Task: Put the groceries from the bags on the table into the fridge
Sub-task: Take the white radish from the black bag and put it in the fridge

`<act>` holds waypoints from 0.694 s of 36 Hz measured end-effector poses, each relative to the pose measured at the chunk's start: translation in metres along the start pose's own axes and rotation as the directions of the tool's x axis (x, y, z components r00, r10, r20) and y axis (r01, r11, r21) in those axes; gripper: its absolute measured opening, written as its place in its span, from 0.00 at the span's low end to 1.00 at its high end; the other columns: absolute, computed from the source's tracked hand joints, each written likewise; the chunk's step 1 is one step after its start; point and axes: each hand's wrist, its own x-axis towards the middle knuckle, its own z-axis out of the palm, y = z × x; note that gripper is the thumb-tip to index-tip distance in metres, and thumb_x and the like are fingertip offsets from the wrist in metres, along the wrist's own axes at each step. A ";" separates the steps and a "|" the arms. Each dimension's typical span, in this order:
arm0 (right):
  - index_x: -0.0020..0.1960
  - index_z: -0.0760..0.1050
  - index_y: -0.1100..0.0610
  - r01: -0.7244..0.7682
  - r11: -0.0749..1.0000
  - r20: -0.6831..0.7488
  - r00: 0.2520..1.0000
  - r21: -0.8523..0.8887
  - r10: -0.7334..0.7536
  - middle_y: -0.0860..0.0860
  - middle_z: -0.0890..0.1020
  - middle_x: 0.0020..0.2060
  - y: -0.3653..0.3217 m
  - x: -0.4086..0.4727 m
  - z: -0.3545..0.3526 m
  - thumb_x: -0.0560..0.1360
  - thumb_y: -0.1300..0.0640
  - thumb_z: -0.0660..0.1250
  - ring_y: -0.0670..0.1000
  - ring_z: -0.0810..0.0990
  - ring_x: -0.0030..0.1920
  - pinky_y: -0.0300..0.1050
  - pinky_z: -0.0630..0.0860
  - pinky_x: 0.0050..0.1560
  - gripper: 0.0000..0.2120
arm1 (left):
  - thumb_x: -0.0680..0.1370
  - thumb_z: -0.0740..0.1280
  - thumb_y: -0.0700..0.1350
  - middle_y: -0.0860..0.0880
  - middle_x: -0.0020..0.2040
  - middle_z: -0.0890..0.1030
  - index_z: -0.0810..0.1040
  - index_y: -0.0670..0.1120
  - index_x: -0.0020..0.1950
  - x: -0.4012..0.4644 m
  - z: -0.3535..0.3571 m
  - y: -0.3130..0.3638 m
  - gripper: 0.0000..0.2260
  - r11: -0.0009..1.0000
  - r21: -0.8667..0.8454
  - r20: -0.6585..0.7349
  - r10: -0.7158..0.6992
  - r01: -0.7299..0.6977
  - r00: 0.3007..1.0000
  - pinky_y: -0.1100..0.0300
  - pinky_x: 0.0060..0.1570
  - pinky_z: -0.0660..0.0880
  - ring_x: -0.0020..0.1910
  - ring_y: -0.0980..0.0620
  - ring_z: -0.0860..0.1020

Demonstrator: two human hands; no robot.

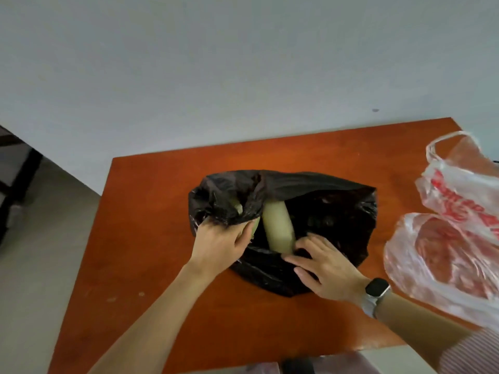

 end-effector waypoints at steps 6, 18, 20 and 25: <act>0.71 0.64 0.50 -0.094 0.985 0.020 0.995 -0.144 0.098 0.54 0.72 0.65 0.027 0.055 -0.019 0.77 0.51 0.54 0.57 0.67 0.68 0.61 0.61 0.69 0.22 | 0.77 0.62 0.52 0.43 0.57 0.80 0.75 0.44 0.64 0.017 -0.001 -0.021 0.19 0.970 0.096 -0.015 -0.222 0.222 0.975 0.50 0.51 0.77 0.54 0.44 0.79; 0.73 0.54 0.44 -0.145 0.866 0.216 0.936 -0.479 0.277 0.56 0.61 0.73 0.094 0.130 -0.024 0.72 0.45 0.51 0.62 0.59 0.71 0.74 0.62 0.58 0.29 | 0.75 0.47 0.69 0.51 0.78 0.50 0.43 0.64 0.74 0.065 0.020 -0.110 0.29 0.609 -0.120 0.485 -0.653 0.784 0.582 0.45 0.71 0.56 0.76 0.50 0.51; 0.73 0.54 0.43 -0.170 0.869 0.265 0.910 -0.464 0.320 0.56 0.61 0.73 0.103 0.141 -0.021 0.73 0.44 0.49 0.63 0.60 0.71 0.75 0.61 0.58 0.28 | 0.74 0.46 0.69 0.52 0.78 0.47 0.42 0.64 0.74 0.072 0.030 -0.118 0.31 0.527 -0.163 0.570 -0.640 0.834 0.516 0.46 0.72 0.51 0.76 0.51 0.47; 0.72 0.34 0.39 -0.305 0.889 0.351 0.836 -0.342 0.421 0.50 0.39 0.76 0.127 0.160 0.002 0.78 0.40 0.43 0.59 0.43 0.75 0.70 0.44 0.68 0.27 | 0.80 0.48 0.61 0.52 0.77 0.50 0.44 0.55 0.77 0.084 0.050 -0.127 0.28 0.267 -0.233 0.750 -0.563 0.935 0.347 0.52 0.74 0.50 0.76 0.51 0.51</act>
